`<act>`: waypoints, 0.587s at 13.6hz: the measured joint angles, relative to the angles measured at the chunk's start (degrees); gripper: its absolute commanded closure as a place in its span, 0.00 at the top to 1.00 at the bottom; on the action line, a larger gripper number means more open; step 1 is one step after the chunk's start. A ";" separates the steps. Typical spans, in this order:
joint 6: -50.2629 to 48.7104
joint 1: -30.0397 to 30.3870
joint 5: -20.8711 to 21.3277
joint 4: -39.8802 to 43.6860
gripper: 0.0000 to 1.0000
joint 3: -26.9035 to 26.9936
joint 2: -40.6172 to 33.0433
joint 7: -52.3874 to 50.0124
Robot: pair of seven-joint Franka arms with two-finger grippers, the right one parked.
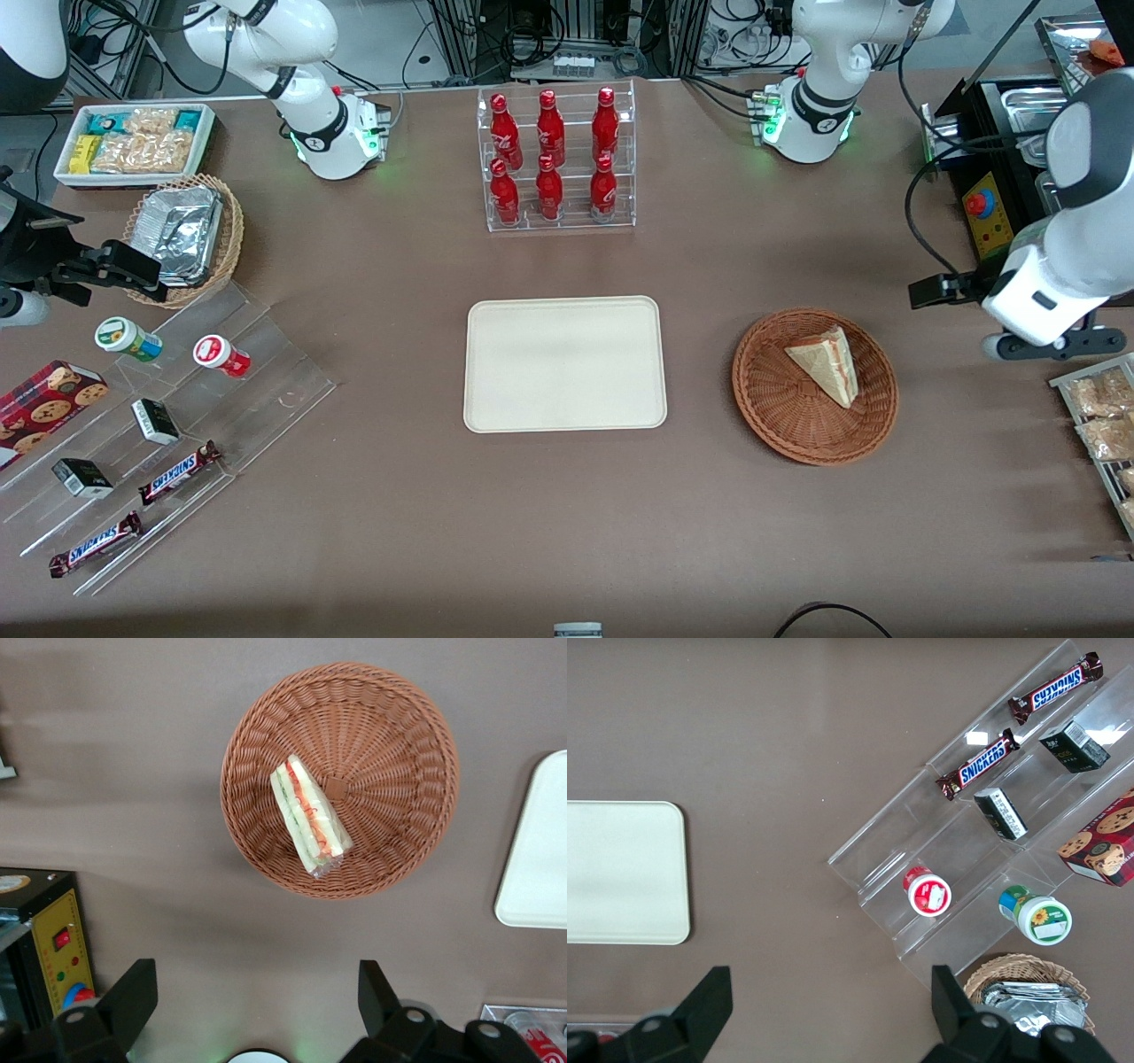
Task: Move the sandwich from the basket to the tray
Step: 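Move the left gripper over the wrapped sandwich in the wicker basket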
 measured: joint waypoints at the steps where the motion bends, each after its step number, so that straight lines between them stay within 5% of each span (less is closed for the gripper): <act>1: 1.70 -0.01 -0.01 -1.30 1.00 0.02 0.16 -2.33; 8: 21.54 -0.24 -2.69 -14.79 1.00 -0.02 -1.26 -16.57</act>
